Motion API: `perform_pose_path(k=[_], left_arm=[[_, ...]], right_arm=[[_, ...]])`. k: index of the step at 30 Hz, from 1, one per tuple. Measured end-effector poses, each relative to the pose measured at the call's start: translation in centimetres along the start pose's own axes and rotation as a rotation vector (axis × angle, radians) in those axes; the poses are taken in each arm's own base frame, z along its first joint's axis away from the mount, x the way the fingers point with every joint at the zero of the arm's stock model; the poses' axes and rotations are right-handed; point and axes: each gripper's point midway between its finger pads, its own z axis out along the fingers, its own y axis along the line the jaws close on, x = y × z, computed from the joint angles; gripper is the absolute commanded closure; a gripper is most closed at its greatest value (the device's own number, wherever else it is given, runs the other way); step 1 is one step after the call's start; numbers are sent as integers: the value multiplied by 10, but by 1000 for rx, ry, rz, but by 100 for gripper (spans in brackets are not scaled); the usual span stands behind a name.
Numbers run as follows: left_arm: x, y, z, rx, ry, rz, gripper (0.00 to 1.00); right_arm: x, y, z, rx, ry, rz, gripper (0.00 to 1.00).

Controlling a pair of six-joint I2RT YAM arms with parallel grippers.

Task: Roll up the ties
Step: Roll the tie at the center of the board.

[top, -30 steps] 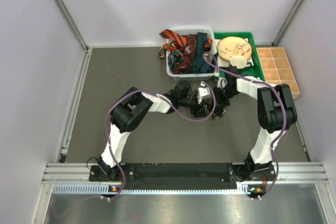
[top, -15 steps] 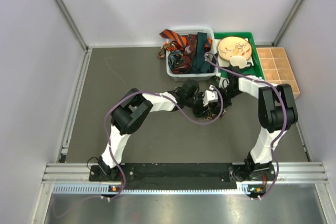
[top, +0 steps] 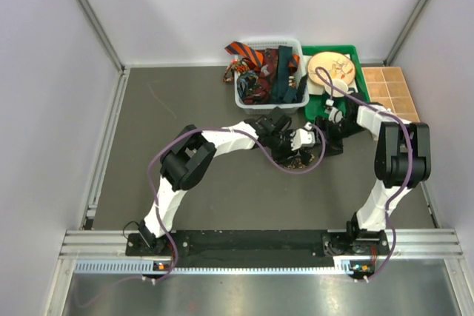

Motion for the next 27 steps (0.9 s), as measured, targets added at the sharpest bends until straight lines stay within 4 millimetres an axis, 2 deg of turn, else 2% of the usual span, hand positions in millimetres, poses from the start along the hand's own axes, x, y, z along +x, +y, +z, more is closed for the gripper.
perform_pose_path(k=[6, 9, 16, 19, 21, 24, 27], left_arm=[[2, -1, -1, 12, 25, 6, 96], [2, -1, -1, 12, 26, 6, 96], [2, -1, -1, 13, 26, 6, 96], [2, -1, -1, 14, 29, 5, 96], [2, -1, -1, 15, 31, 4, 96], [2, -1, -1, 18, 35, 4, 96], [2, -1, -1, 19, 38, 3, 96]], right_arm=[[-7, -5, 8, -12, -10, 34, 15], [-11, 2, 12, -51, -16, 51, 16], [-16, 23, 23, -197, -3, 38, 21], [-10, 34, 28, -265, 11, -3, 23], [-6, 40, 27, -309, 21, -23, 29], [-1, 45, 26, -356, 31, -37, 32], [7, 52, 22, -406, 46, -43, 32]])
